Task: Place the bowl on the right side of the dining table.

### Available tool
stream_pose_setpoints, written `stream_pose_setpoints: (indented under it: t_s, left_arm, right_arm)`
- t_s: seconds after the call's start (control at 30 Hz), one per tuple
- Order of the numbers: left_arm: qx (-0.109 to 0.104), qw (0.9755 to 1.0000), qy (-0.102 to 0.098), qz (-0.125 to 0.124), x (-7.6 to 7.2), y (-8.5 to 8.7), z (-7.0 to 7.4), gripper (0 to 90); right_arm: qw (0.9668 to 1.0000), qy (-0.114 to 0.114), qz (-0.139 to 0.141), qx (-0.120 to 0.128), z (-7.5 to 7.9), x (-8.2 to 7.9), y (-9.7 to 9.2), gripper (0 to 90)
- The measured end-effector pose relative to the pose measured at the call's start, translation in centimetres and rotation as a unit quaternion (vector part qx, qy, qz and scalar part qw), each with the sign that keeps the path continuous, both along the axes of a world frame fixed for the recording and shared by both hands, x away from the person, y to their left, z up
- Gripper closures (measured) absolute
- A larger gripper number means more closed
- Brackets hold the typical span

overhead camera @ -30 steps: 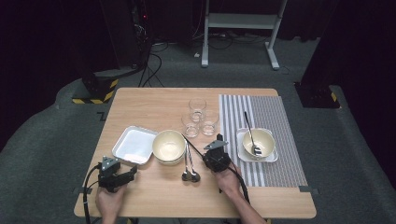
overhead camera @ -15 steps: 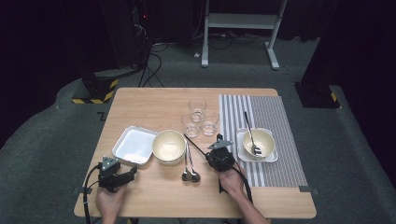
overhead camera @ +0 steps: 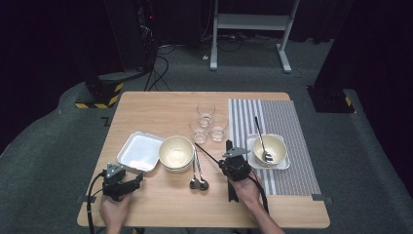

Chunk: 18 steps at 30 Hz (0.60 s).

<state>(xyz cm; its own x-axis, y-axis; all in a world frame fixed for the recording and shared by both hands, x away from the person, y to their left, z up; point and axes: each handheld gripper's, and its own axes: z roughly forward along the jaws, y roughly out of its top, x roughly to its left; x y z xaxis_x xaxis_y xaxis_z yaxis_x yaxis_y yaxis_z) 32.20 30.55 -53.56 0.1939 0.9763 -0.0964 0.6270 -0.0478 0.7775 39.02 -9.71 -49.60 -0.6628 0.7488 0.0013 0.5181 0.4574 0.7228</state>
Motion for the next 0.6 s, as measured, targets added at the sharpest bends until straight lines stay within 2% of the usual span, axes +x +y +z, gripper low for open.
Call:
stream_pose_setpoints:
  t_s: [0.6]
  left_arm:
    - [0.001,1.0000,0.000,0.000,0.0,0.0,0.0,24.3]
  right_arm:
    - [0.9999,-0.009,-0.001,0.013,0.4,-0.9,-2.4,86.1]
